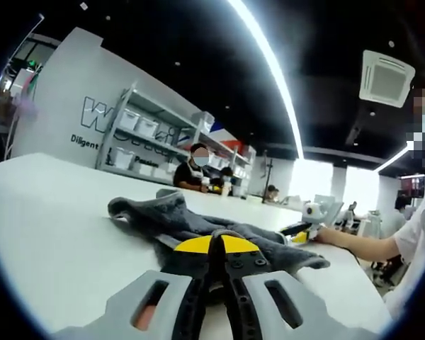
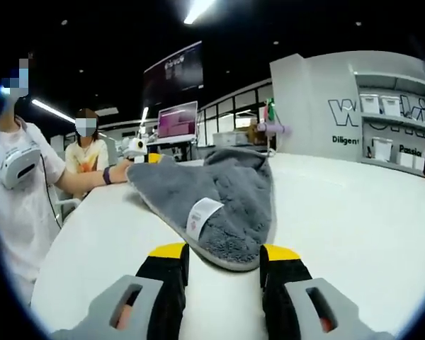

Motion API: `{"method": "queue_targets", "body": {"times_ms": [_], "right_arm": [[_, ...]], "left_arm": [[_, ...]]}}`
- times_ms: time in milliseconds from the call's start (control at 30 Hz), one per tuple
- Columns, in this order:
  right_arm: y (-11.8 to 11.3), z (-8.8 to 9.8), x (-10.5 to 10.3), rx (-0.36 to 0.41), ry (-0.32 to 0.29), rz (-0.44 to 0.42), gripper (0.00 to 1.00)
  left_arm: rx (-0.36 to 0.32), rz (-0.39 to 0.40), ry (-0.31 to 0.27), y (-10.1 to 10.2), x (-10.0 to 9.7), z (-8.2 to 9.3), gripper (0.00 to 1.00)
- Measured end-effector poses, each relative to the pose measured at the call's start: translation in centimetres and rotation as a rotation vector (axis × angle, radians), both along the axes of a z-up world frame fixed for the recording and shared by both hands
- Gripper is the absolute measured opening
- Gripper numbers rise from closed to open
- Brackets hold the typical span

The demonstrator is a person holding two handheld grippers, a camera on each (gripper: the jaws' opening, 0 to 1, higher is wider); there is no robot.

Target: Fold the towel on the table until its edges align and the towel forms a compact rectangular stack.

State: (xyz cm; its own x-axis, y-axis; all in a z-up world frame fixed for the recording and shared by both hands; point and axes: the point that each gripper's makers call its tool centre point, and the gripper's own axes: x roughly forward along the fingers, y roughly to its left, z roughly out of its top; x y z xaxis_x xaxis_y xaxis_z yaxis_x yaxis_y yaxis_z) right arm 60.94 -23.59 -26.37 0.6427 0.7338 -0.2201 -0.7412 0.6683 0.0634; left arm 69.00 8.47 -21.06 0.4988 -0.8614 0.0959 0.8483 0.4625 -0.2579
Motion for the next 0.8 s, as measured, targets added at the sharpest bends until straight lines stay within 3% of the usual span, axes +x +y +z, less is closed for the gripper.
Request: {"method": "queue_targets", "body": {"times_ms": [333, 800], "right_arm": [[-0.5, -0.6, 0.8, -0.022, 0.024, -0.046, 0.28], [-0.8, -0.9, 1.1, -0.058, 0.004, -0.062, 0.18]], "left_arm": [[0.000, -0.001, 0.001, 0.0, 0.0, 0.0, 0.02], [0.001, -0.001, -0.001, 0.1, 0.2, -0.1, 0.02]]}}
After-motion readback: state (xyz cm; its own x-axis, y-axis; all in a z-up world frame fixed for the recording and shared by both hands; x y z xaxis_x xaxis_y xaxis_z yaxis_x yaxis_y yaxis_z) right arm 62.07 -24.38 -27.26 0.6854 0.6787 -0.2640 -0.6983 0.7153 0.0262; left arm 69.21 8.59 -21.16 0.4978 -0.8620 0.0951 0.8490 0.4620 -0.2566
